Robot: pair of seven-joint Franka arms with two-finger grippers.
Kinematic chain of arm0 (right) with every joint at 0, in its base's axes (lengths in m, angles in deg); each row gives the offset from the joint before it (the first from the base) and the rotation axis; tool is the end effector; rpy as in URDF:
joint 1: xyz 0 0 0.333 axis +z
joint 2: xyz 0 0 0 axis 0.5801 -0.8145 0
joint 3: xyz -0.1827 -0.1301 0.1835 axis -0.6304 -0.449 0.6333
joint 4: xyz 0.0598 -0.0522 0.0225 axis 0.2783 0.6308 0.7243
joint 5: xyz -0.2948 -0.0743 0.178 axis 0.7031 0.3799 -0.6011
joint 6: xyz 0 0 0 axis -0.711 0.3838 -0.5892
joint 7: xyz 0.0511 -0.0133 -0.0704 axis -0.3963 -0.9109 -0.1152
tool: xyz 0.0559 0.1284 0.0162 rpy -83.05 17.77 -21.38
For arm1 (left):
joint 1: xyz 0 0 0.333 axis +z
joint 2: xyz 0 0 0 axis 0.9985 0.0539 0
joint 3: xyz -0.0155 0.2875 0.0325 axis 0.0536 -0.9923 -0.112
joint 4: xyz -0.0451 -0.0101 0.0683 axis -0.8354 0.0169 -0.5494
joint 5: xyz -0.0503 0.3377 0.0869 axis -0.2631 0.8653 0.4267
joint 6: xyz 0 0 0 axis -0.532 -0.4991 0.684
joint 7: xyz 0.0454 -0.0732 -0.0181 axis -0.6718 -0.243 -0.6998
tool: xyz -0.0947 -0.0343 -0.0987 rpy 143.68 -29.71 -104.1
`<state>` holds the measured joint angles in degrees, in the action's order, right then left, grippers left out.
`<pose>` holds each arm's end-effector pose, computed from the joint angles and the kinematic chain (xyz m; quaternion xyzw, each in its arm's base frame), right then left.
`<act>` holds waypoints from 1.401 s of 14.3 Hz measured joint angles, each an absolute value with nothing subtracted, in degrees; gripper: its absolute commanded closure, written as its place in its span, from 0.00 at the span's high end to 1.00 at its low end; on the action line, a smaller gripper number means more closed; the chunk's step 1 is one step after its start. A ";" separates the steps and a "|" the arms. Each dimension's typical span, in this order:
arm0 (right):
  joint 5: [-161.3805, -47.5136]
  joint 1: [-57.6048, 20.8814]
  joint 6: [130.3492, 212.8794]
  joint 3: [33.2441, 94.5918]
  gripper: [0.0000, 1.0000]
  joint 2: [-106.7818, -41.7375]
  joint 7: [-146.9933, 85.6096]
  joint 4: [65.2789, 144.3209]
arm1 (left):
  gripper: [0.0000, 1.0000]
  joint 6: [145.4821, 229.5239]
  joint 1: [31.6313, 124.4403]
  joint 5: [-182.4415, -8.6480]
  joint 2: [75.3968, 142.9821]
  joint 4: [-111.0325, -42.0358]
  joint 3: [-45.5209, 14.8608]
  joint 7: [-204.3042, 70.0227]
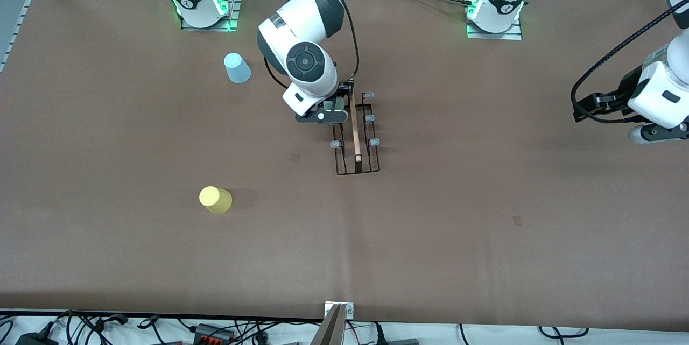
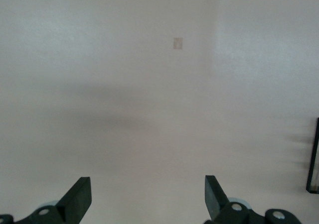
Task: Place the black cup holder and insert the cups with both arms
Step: 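Hang the teal cup on a rack peg and open the right gripper, then move the right gripper to the yellow cup and grasp it, then lift the yellow cup and carry it to the rack with the right gripper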
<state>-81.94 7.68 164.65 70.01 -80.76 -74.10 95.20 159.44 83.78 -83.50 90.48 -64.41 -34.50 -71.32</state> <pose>0.4280 0.4457 0.2954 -0.9886 0.0046 0.1480 0.0273 0.5386 -0.0134 0.5187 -0.9958 -0.0727 0.0445 0.0328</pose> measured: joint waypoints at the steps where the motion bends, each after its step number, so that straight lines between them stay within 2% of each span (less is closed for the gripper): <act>1: -81.94 7.66 164.72 69.90 1.00 -80.93 -75.45 94.05 | 1.00 159.57 83.78 -83.88 89.76 -65.09 -34.50 -71.37; 5: -81.45 6.41 162.43 65.60 1.00 -80.03 -80.27 88.13 | 1.00 160.28 83.74 -84.51 87.87 -66.87 -34.46 -71.42; 8: -78.98 -0.37 162.17 61.19 1.00 -80.06 -79.54 87.76 | 1.00 160.28 83.72 -84.52 87.72 -67.33 -34.42 -71.44; 11: -74.20 -8.59 167.60 60.85 1.00 -83.83 -74.42 87.86 | 1.00 160.29 83.57 -84.52 87.72 -67.42 -34.37 -71.44; 14: -73.38 -13.24 173.43 60.84 1.00 -87.84 -66.48 87.79 | 1.00 160.31 83.48 -84.52 87.72 -67.42 -34.35 -71.44; 20: -73.75 -18.62 176.34 61.37 1.00 -93.39 -53.22 84.53 | 1.00 160.53 83.71 -84.59 87.72 -67.45 -34.38 -71.44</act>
